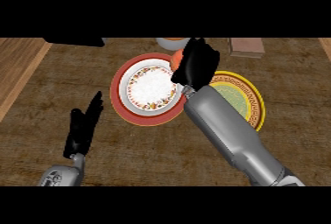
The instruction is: Pick the squash from the plate and place it in the plate
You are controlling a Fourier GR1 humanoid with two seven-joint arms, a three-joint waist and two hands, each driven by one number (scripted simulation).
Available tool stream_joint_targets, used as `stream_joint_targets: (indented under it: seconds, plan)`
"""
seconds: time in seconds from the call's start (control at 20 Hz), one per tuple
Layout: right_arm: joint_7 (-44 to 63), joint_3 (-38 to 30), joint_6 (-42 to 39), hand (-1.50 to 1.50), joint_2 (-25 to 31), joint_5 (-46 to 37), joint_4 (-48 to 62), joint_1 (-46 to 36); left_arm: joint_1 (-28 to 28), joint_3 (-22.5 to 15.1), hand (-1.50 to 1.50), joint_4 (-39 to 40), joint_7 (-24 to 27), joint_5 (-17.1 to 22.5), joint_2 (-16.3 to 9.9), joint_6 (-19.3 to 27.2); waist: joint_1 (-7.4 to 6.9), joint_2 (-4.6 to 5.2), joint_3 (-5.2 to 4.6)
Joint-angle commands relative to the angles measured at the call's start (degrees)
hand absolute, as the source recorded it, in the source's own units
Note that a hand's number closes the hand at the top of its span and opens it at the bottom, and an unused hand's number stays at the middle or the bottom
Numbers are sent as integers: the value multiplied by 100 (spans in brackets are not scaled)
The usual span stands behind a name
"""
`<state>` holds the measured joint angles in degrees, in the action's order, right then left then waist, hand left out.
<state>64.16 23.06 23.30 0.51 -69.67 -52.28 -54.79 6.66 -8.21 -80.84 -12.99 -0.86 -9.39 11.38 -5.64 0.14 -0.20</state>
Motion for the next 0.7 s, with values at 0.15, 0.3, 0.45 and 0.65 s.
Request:
stream_joint_targets:
  seconds: [0.15, 0.3, 0.45, 0.65]
  plan:
    - [1740, 712, 140, 150, -48, 324, 491, -403, 97, -53, 0, 73, 21, -124, 174, 164, 94, 44, 13]
    - [1383, 555, 501, 150, -47, 629, 724, 129, -257, 49, 0, 3, 193, -36, 28, 54, 155, 48, 18]
    - [1000, 321, 299, 150, -48, 1423, 810, 35, 90, 202, 0, 229, 187, 28, 24, 26, 210, 70, 18]
    - [249, 248, 563, 150, -48, 2394, 996, 431, 9, 145, 0, -160, -55, 74, -11, -42, 139, 70, 29]
